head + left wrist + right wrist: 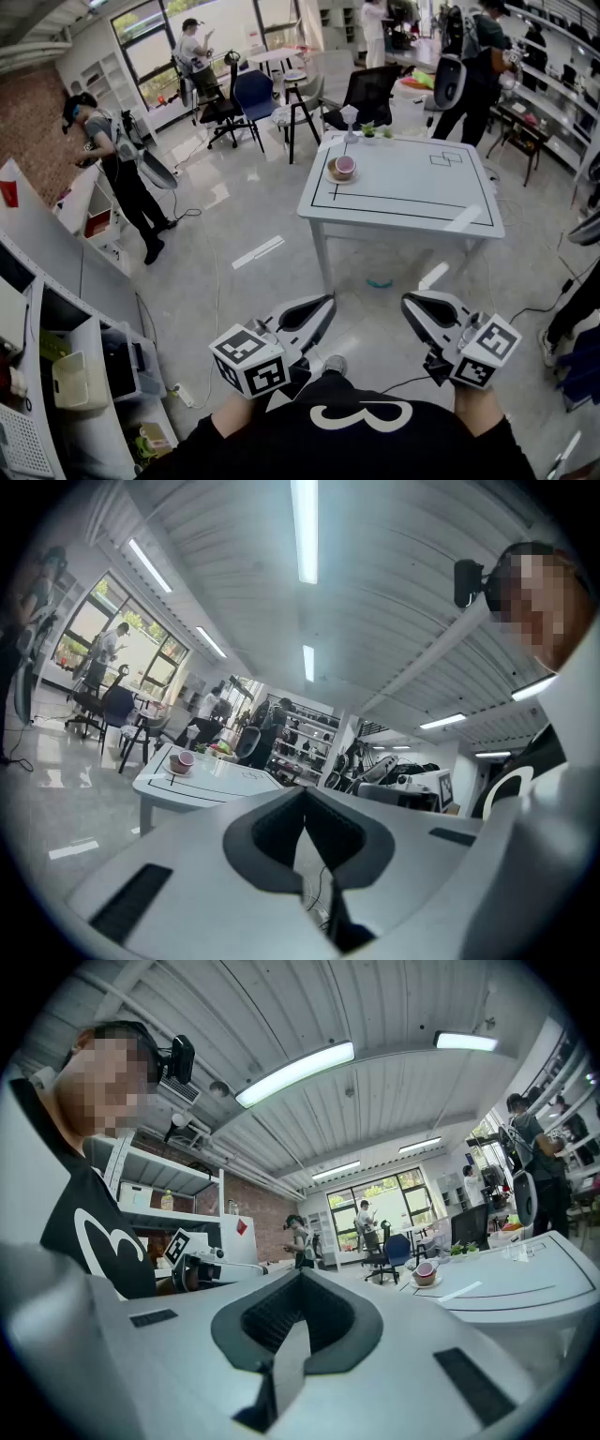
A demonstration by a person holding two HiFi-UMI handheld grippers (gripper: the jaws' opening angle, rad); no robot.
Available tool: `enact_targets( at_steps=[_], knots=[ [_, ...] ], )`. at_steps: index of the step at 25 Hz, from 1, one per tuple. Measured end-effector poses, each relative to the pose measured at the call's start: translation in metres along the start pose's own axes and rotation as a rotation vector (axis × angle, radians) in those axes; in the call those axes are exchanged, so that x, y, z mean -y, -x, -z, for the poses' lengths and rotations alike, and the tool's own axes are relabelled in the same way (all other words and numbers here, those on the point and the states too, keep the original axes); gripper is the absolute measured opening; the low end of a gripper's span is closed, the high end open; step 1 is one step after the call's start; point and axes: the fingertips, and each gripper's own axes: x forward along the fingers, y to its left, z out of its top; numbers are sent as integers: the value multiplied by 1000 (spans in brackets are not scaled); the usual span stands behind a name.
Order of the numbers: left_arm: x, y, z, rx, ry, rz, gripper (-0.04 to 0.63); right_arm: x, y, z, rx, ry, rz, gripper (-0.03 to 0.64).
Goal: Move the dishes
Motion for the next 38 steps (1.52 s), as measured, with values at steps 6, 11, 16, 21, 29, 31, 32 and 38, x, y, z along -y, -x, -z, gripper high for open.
enact_targets(
  at_steps=[6,11,16,21,29,31,32,38],
  knots=[
    [0,-2,2,-2,13,-7,3,5,5,-2,5,-16,18,9],
    [3,-8,6,-23,15,3,3,10,12,-2,15,-29,32,9],
    [7,-16,6,-38,11,1,3,19,22,-9,44,-49,68,12],
    [15,-21,0,-39,-11,1,3,25,30,-10,30,-22,99,63],
    [6,-22,0,-44,-16,-19,3,37,28,-11,36,-11,103,258],
    [0,-23,-1,-45,-9,-26,3,43,24,-9,22,-17,101,282],
    [-4,-24,-1,-44,-2,-30,3,46,21,-7,18,-21,100,290],
    [-26,-37,-2,-43,11,-38,3,65,5,-2,-3,-38,104,314]
  ],
)
